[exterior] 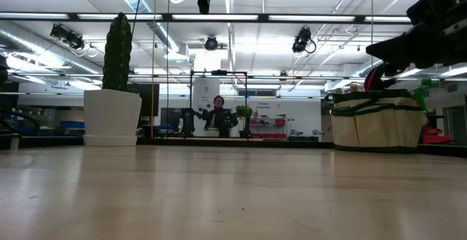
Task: Pick & Place Garden tools in Gardening bag
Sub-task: Return to Home Position
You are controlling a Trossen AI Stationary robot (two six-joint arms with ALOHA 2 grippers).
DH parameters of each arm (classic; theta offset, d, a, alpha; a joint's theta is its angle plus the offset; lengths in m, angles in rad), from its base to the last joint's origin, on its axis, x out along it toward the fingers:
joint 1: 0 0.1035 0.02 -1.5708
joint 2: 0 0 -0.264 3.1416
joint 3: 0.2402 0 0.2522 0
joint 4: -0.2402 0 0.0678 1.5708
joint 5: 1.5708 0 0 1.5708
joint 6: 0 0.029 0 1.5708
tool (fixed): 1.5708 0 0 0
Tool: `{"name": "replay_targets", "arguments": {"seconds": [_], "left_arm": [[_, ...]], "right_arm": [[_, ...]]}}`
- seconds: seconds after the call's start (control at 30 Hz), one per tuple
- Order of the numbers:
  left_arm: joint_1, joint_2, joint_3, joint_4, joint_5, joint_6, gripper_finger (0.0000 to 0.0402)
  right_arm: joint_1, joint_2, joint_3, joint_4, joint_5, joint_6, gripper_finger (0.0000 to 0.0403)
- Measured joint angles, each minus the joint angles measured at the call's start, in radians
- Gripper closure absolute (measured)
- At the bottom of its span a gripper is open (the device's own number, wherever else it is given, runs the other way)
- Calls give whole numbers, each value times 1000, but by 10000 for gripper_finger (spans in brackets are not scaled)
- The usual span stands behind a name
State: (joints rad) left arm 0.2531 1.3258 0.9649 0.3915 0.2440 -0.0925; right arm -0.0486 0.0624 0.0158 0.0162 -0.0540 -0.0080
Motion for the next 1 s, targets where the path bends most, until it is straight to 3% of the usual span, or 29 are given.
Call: {"name": "replay_targets", "arguments": {"seconds": [0.33, 1.0], "left_arm": [[0, 0, 0, 0, 0, 0, 378], [0, 0, 0, 0, 0, 0, 378]], "right_arm": [[0, -63, 0, 0, 3, 0, 403], [0, -63, 0, 6, 20, -1, 392]]}}
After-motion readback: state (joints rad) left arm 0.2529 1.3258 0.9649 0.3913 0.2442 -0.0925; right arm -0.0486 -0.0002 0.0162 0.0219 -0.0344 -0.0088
